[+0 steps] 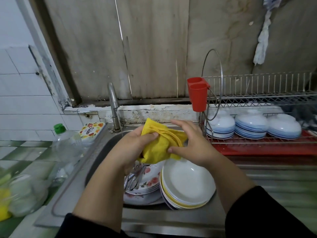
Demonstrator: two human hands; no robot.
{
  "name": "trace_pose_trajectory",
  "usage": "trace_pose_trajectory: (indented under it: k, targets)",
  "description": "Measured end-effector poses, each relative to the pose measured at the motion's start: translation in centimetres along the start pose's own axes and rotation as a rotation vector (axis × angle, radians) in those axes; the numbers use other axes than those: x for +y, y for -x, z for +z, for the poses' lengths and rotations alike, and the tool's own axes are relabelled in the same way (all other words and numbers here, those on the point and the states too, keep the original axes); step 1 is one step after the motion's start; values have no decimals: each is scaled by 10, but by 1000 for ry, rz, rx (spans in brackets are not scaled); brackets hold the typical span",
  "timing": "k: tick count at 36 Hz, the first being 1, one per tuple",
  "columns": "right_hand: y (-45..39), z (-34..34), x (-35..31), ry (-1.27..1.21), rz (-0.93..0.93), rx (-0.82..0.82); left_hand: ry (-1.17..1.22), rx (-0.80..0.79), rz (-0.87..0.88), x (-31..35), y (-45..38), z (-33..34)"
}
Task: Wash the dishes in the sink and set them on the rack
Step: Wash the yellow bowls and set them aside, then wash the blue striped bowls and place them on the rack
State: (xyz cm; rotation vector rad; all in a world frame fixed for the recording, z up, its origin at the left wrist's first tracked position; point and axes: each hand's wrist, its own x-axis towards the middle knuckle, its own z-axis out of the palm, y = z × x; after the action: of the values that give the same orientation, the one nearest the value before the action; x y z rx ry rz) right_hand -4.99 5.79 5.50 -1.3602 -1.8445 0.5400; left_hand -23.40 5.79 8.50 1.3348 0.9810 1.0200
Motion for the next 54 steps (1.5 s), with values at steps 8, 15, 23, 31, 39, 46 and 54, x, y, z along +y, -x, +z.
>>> trace_pose_trajectory:
  k: [8,15,23,31,39,46,54]
  targets:
    - [-4,-1,3,-106,-87,24,-54,146,3,6,2,-14]
    - [-3,-9,3,-370,-31,-96,84,128,-12,10,6,-17]
    - [-12,2,0,-797,48,-355,217,-20,-52,20,9,-10]
    - [-11,12,5,-1117,193,-285,153,-28,-102,26,2,-13]
    - [12,-1,14,-1097,355,-112,2,-89,-62,9,-16,-1]
    - [46,-22,29,-872,507,159,-46,165,-112,-43,-25,25]
    - [86,-7,45,-682,632,457,-515,205,-82,-120,-12,38]
